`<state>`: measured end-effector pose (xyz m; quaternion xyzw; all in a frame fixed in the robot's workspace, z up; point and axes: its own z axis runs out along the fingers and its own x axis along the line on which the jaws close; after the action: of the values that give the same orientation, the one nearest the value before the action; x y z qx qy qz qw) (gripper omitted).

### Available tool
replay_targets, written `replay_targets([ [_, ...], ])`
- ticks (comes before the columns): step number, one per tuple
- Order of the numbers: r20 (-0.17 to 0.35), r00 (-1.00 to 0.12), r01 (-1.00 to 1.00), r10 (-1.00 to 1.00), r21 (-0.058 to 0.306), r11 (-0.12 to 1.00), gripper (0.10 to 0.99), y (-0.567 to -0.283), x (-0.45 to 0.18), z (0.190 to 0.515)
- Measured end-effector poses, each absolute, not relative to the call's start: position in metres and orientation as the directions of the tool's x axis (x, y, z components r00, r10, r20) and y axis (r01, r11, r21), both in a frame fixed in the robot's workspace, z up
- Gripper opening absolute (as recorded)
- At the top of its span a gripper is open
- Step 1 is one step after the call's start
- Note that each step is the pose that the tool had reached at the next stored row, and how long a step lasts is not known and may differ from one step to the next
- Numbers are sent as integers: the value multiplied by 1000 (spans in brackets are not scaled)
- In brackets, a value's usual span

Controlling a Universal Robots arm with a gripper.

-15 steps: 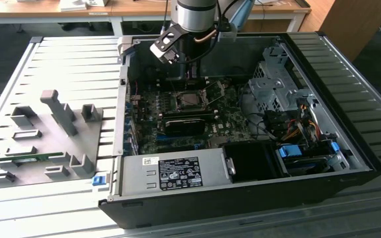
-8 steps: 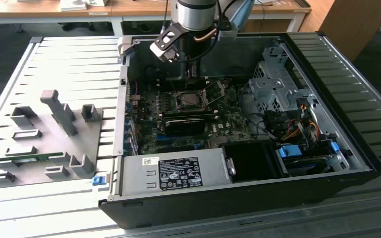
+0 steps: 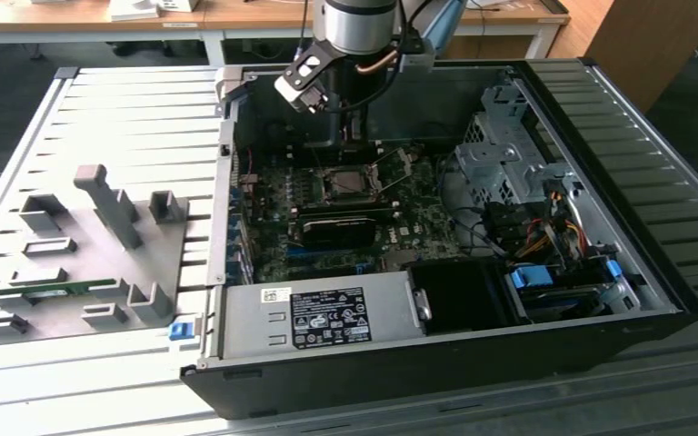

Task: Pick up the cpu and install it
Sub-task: 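Close the cpu cover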

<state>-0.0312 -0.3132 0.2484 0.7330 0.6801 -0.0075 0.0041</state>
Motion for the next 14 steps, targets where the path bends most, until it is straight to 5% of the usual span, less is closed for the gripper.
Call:
replay_targets([
  [14,-16,75,997,997,-4,-75,106,-313,-31,256],
])
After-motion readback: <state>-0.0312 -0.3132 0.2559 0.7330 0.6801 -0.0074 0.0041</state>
